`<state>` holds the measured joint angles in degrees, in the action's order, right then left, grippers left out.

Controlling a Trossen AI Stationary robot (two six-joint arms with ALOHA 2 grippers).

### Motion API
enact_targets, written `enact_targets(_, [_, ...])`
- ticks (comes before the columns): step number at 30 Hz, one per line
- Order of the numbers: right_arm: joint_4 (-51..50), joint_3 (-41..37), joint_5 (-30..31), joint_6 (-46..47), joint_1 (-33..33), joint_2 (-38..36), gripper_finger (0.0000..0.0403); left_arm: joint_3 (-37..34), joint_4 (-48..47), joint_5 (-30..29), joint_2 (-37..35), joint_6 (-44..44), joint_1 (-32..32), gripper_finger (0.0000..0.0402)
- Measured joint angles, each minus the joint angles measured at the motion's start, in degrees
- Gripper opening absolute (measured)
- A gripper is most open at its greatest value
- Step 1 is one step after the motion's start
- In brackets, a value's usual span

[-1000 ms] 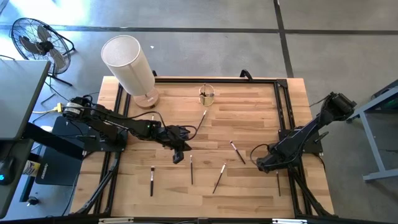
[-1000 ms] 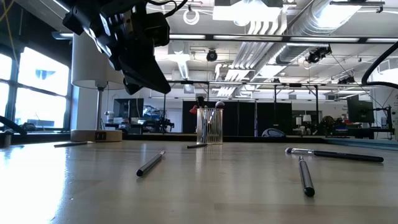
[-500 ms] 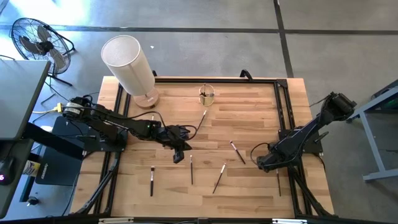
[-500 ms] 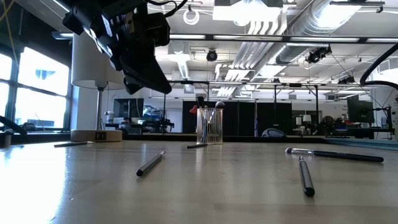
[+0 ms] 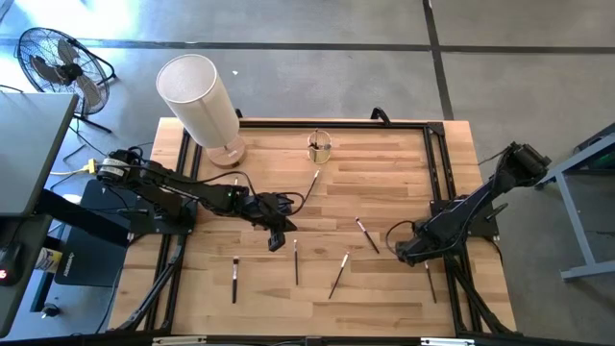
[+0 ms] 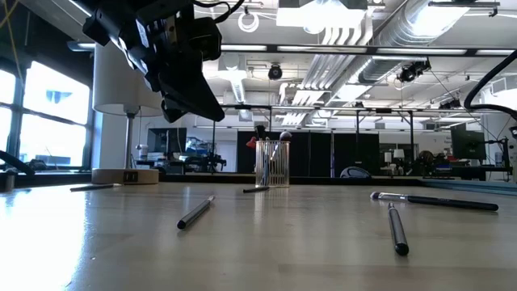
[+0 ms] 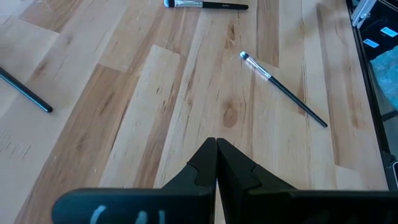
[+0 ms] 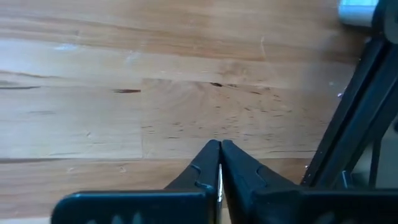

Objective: Sort items
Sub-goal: Put the angle shadow brush into the glass

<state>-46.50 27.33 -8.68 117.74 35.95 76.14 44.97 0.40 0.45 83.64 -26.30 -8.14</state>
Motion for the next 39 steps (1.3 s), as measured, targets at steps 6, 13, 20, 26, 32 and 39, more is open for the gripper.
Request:
enact_targets(6, [1.3,0.5,0.2,-3.1,0.1,0.1,0.0002,0.0,0.0,0.0,0.0,-0.1,0.0,0.0])
enact_targets(13, [-8.2,7.6,16.5,-6.7,-0.1,0.7,0.0,0.0,0.0,0.5,0.0,-0.3,-0.1,0.0])
enact_targets(20, [-8.2,15.1,29.8,-13.3,-2.5,0.5,0.0,0.0,1.4,0.5,0.0,-1.0,-0.1,0.0])
enact_targets(26, [-8.5,21.6,40.0,-22.9,-7.6,0.5,0.0,0.0,1.8,0.5,0.0,-1.0,-0.1,0.0])
enact_targets(32, [-6.2,28.2,51.3,-42.8,-14.9,0.4,0.0,0.0,3.2,-1.4,0.0,-1.0,0.0,0.0])
enact_targets(39, [12.9,28.6,50.5,-79.5,-31.3,0.3,0.0,0.0,3.2,-2.3,0.0,-4.4,3.1,0.0])
